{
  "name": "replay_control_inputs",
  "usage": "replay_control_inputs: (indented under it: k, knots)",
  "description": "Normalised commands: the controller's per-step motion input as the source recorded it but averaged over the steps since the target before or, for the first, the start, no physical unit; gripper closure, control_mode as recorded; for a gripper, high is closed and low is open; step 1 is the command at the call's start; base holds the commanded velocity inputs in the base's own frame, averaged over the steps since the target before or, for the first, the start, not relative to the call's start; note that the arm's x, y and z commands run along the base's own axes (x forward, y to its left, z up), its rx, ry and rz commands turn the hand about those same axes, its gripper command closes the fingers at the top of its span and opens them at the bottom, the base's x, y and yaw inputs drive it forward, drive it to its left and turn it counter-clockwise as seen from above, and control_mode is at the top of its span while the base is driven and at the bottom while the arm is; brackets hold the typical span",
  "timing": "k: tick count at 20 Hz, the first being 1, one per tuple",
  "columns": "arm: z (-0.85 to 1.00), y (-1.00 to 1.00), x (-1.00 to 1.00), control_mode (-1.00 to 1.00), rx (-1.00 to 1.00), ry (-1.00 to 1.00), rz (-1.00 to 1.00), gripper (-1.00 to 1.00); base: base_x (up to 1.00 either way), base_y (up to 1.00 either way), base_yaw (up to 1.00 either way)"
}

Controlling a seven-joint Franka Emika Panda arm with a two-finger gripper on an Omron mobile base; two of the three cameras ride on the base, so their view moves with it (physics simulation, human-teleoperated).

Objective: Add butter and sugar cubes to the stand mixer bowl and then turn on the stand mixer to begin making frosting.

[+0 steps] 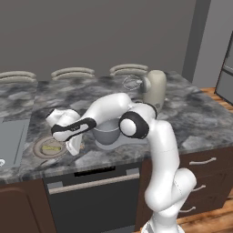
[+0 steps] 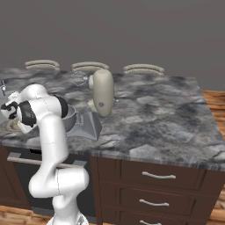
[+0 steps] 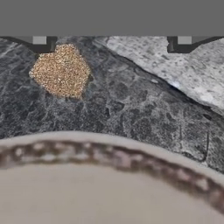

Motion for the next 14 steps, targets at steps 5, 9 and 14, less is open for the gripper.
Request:
replay_control_inputs:
  k: [5, 9, 14]
  knots:
    - [0.0, 0.0, 0.13, -1.0, 0.0, 0.0, -0.01, -1.0, 0.0, 0.0, 0.0]
    - [-0.04, 0.0, 0.13, -1.0, 0.0, 0.0, 0.0, -1.0, 0.0, 0.0, 0.0]
    - [-0.15, 0.0, 0.16, -1.0, 0.0, 0.0, 0.0, -1.0, 0.0, 0.0, 0.0]
